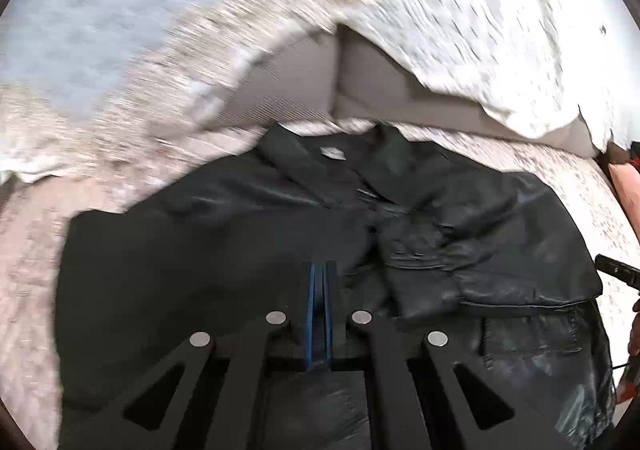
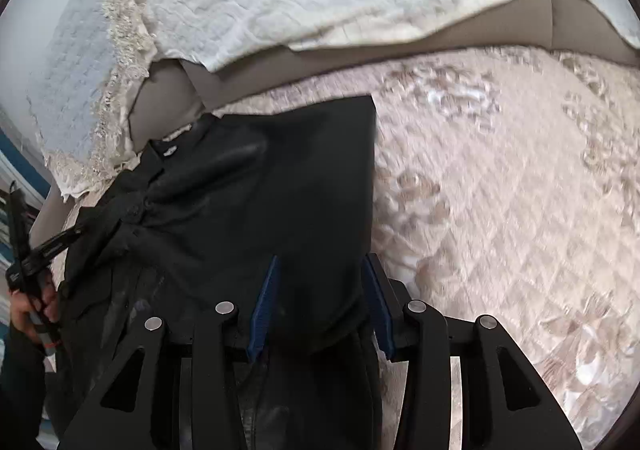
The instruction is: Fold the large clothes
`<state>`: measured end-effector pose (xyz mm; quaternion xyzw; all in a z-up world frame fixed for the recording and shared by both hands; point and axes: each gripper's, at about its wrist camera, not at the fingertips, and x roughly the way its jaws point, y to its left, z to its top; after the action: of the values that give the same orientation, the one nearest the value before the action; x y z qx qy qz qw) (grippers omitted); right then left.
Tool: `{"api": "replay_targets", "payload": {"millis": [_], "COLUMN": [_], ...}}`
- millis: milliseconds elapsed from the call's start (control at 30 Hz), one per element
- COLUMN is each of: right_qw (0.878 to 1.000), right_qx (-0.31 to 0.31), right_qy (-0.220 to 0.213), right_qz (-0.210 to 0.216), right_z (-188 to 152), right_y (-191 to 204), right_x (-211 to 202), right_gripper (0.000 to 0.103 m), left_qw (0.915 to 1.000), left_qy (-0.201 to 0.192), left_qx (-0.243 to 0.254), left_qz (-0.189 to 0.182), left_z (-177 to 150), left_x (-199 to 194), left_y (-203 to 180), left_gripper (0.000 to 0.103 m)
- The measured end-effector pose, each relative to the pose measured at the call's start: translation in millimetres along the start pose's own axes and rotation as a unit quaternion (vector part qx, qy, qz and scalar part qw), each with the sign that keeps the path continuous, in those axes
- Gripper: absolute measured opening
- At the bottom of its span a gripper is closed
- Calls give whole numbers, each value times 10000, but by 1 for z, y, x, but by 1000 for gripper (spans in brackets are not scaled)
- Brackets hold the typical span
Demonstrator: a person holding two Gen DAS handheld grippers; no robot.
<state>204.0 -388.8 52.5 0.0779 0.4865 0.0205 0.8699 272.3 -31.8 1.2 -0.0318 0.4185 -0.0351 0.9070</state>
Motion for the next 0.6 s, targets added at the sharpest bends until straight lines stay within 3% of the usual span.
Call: {"api": "replay_targets", "payload": {"millis": [100, 167, 233, 300, 400, 467, 600], "right_qw": [9999, 9988, 9961, 9967, 9984, 9991, 9996], "right_qx": [-74, -93, -114, -35, 1, -86, -213], "right_qy": [76, 408, 713, 636, 380, 247, -93], "right_qz": [-108, -266, -506, -511, -418, -327, 144], "right_z": [2, 0, -4, -4, -3, -6, -22], "right_y": [3, 3, 0, -1, 4, 12, 32], "right_x": [7, 23, 41, 38, 12, -8, -62], "right_gripper": [44, 44, 44, 44, 44, 44, 56], "left_qw": [9989, 9954, 9920, 9902, 9919, 9921, 9941], "left_qy": [36, 376, 718, 760, 535, 445, 207], "left_qx": [-150, -375, -651, -766, -880, -945, -985], "left_qz": [439, 794, 806, 889, 746, 697, 403], "left_z": [-4, -13, -21, -31, -44, -57, -87], "left_x": [0, 13, 23, 18, -11, -34, -84], "left_y": [39, 68, 91, 107, 122, 130, 136], "left_gripper": [8, 8, 8, 8, 11, 19, 40]}}
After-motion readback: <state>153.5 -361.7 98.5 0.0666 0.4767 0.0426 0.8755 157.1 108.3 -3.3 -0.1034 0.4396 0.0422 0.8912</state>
